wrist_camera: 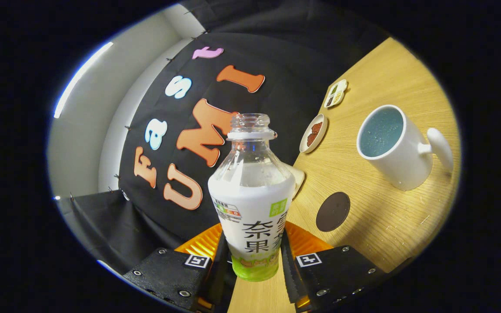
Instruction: Take the bottle from table, then pour the juice into the cup, finally place the bottle on the coaster
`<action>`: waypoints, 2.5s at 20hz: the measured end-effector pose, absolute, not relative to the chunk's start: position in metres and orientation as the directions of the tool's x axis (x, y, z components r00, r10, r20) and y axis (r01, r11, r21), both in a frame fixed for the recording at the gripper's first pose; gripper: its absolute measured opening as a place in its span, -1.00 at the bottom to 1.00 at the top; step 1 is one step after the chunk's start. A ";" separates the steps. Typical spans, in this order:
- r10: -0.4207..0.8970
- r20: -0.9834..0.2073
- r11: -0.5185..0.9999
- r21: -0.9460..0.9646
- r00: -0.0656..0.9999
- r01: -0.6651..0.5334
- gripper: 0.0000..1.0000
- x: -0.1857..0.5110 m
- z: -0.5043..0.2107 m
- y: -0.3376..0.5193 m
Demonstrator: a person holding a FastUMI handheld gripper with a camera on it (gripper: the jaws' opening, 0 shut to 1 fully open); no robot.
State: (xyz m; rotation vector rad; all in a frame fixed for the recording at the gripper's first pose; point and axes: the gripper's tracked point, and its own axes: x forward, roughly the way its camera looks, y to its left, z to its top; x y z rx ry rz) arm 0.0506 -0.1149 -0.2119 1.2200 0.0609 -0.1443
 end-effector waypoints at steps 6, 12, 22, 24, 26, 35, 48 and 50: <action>-0.090 -0.137 0.147 0.978 0.986 0.149 0.15 0.056 -0.220 -0.126; -0.085 -0.155 0.023 0.987 0.984 0.157 0.15 0.062 -0.225 -0.130; -0.115 -0.174 -0.167 0.974 0.978 0.154 0.15 0.064 -0.228 -0.142; -0.112 -0.170 -0.190 0.971 0.979 0.147 0.15 0.065 -0.227 -0.141; -0.118 -0.153 -0.225 0.966 0.981 0.124 0.15 0.064 -0.225 -0.144; -0.121 -0.156 -0.287 0.951 0.980 0.116 0.15 0.068 -0.214 -0.151; -0.134 -0.153 -0.362 0.927 0.979 0.095 0.15 0.063 -0.204 -0.161; -0.136 -0.154 -0.373 0.923 0.979 0.093 0.15 0.063 -0.202 -0.162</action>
